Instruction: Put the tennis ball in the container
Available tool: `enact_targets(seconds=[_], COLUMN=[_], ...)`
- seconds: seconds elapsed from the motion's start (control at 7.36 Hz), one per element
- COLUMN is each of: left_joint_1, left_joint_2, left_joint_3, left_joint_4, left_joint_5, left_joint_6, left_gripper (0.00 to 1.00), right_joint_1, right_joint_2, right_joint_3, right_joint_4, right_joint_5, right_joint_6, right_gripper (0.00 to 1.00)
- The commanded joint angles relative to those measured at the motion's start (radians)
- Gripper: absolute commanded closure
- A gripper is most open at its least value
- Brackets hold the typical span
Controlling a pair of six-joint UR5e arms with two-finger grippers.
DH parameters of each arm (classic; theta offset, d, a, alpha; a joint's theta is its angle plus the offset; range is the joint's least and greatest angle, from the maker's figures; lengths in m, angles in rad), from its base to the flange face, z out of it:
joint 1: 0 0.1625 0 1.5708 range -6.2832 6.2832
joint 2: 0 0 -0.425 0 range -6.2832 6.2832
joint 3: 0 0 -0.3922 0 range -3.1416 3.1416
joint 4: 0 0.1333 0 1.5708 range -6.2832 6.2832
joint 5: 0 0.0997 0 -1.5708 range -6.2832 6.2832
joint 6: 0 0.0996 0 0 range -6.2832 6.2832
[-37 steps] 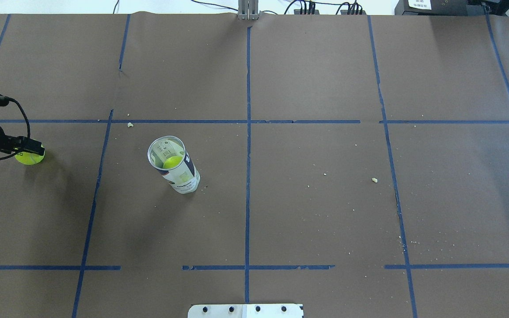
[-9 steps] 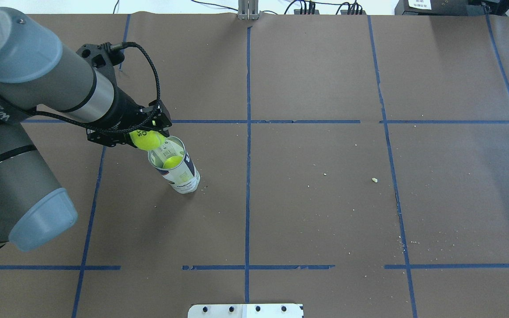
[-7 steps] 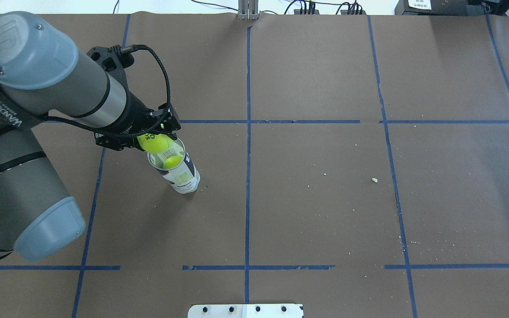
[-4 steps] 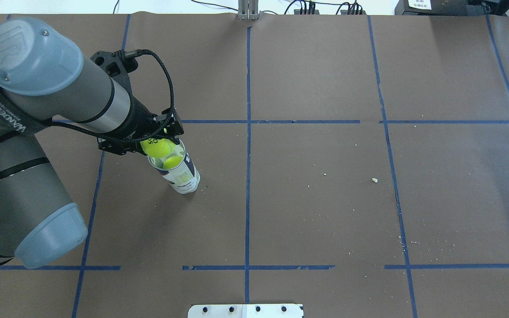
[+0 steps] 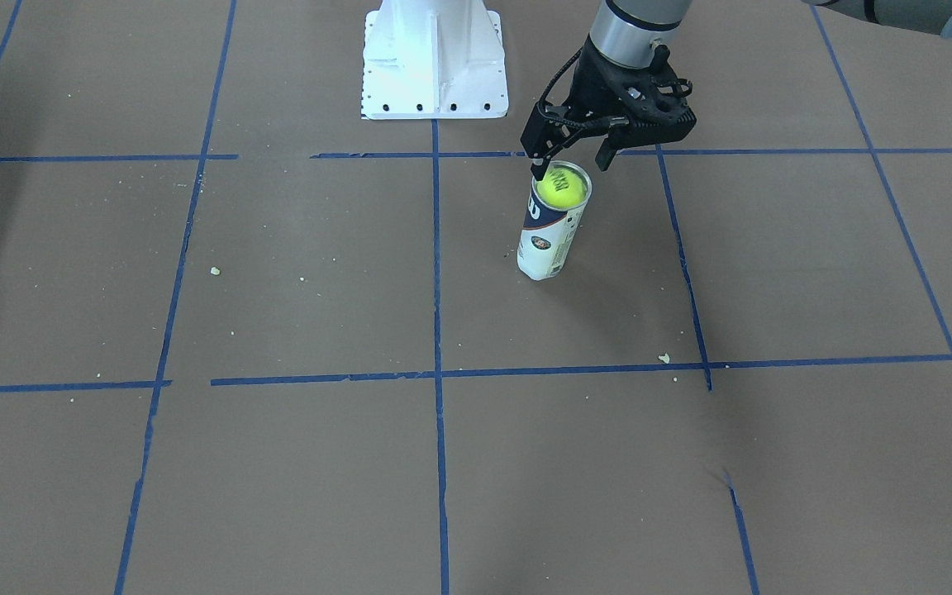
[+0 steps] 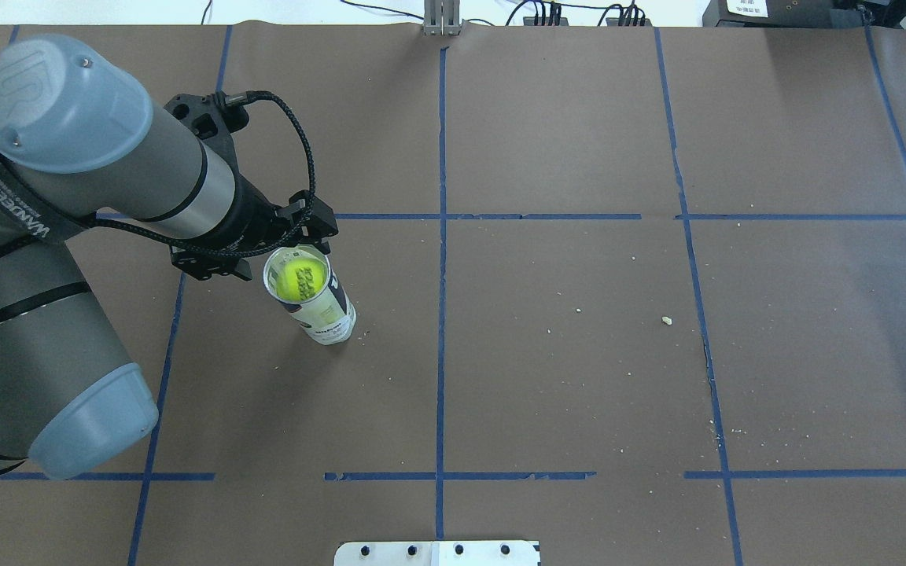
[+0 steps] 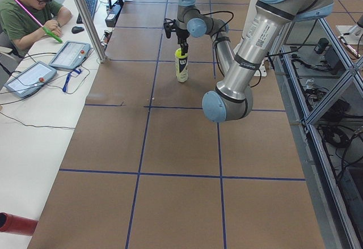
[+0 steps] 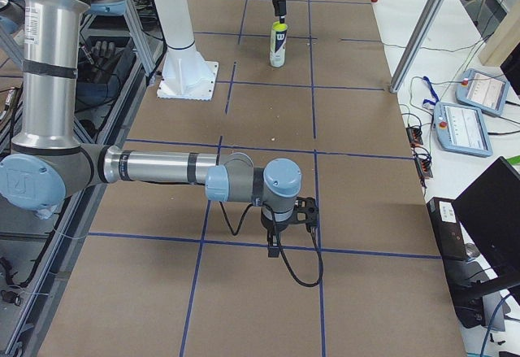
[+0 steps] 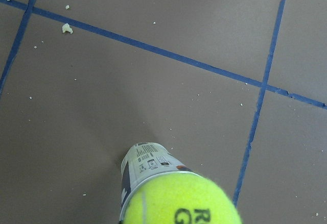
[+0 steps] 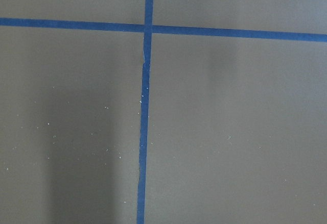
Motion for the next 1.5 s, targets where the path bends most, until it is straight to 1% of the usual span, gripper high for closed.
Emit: enact_targets(seconds=[0.0, 0.14, 0.27, 0.41, 0.54, 0.68, 0.82, 1.09, 1.22, 1.36], left_joint_1=[-0.001, -0.004, -0.017, -0.056, -0.13, -0.243, -0.357, -0.558, -0.665, -0.755], left_joint_2=[0.001, 0.009, 0.016, 0.036, 0.064, 0.122, 0.175, 0.266, 0.324, 0.392], left_joint_3=[0.003, 0.0, -0.002, 0.0, 0.006, 0.019, 0.057, 0.182, 0.234, 0.271], left_joint_4=[0.0, -0.002, 0.0, -0.003, -0.002, -0.005, -0.006, -0.014, -0.017, -0.015], left_joint_5=[-0.001, -0.001, -0.002, -0.008, -0.031, -0.117, -0.19, -0.248, -0.283, -0.315], left_joint_6=[0.006, 0.021, 0.102, 0.22, 0.358, 0.544, 0.719, 1.06, 1.245, 1.388], left_gripper=[0.0, 0.0, 0.01, 0.01, 0.01, 0.01, 0.01, 0.01, 0.0, 0.0], right_joint_1=[0.0, 0.0, 0.0, 0.0, 0.0, 0.0, 0.0, 0.0, 0.0, 0.0], right_joint_2=[0.001, -0.001, -0.001, -0.001, -0.001, -0.001, -0.001, -0.001, -0.001, -0.001], right_joint_3=[0.0, 0.0, 0.0, 0.0, 0.0, 0.0, 0.0, 0.0, 0.0, 0.0], right_joint_4=[0.0, 0.0, 0.0, -0.001, 0.0, 0.0, 0.0, 0.0, 0.0, 0.0], right_joint_5=[0.0, 0.0, 0.0, 0.0, 0.0, 0.0, 0.0, 0.0, 0.0, 0.0], right_joint_6=[0.0, 0.0, 0.0, 0.0, 0.0, 0.0, 0.0, 0.0, 0.0, 0.0], right_gripper=[0.0, 0.0, 0.0, 0.0, 0.0, 0.0, 0.0, 0.0, 0.0, 0.0])
